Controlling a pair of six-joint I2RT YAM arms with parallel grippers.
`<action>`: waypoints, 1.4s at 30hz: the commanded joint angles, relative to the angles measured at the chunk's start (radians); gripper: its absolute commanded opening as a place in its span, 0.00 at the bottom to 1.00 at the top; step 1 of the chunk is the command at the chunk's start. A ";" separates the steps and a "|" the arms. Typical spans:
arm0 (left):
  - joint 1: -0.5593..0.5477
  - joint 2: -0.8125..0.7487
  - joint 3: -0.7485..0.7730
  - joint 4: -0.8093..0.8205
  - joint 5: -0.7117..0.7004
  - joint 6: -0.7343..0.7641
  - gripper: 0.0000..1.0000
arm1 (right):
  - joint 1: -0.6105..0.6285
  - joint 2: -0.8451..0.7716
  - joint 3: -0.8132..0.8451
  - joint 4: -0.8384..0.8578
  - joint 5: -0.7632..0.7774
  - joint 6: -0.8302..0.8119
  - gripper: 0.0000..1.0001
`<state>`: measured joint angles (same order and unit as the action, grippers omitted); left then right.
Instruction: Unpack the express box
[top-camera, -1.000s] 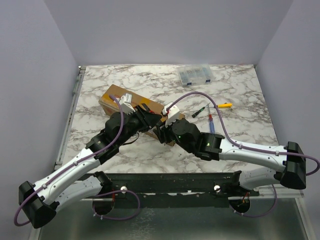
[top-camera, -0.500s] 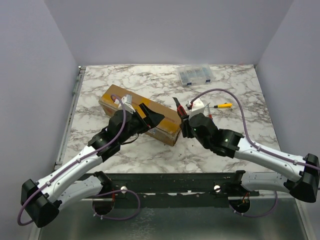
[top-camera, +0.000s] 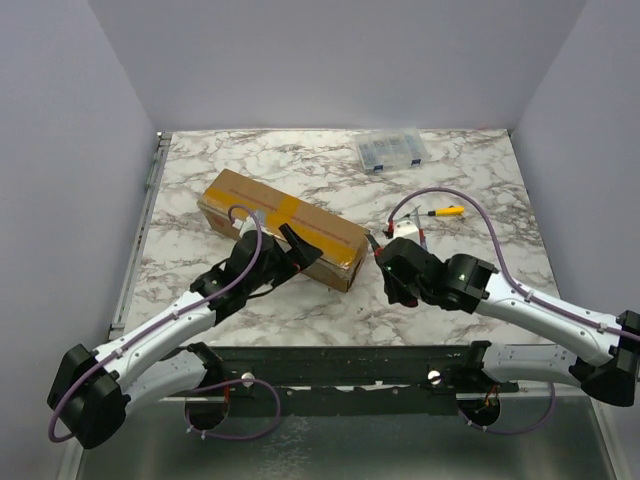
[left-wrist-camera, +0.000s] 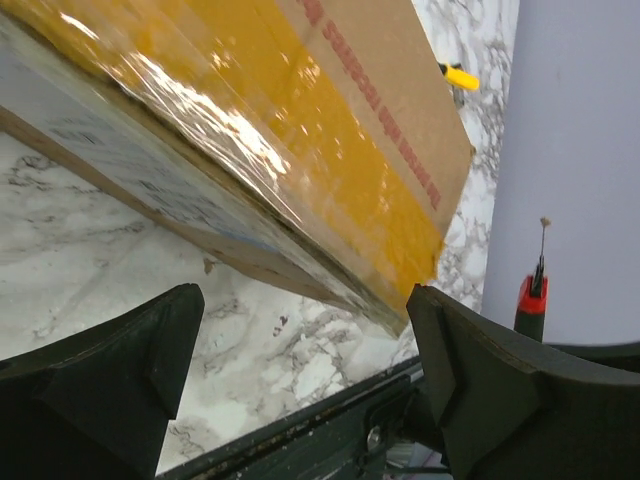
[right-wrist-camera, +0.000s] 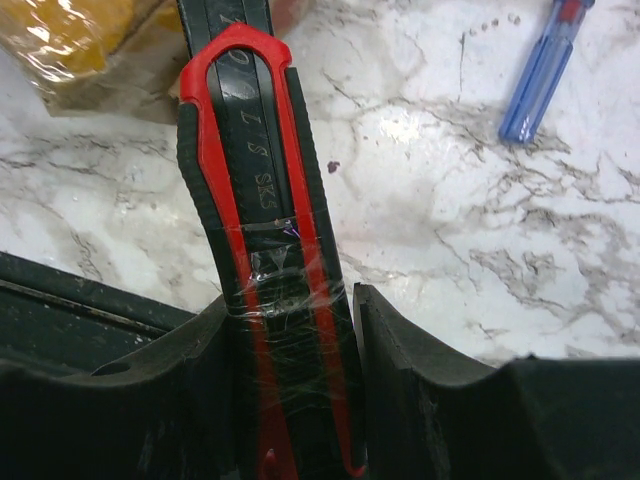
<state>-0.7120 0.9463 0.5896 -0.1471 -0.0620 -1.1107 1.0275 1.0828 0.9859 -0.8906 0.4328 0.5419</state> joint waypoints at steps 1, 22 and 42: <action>0.064 0.058 -0.015 0.095 -0.013 0.017 0.92 | 0.005 0.043 0.045 -0.130 -0.023 0.070 0.00; 0.233 0.300 0.099 0.229 0.255 0.254 0.91 | 0.090 0.151 0.099 -0.192 0.041 0.094 0.00; 0.166 0.098 -0.147 0.506 0.455 -0.036 0.92 | 0.127 0.216 0.141 -0.214 0.077 0.062 0.00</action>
<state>-0.5140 1.0298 0.4389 0.2459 0.3603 -1.0897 1.1297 1.2816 1.0954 -1.1007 0.4850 0.6201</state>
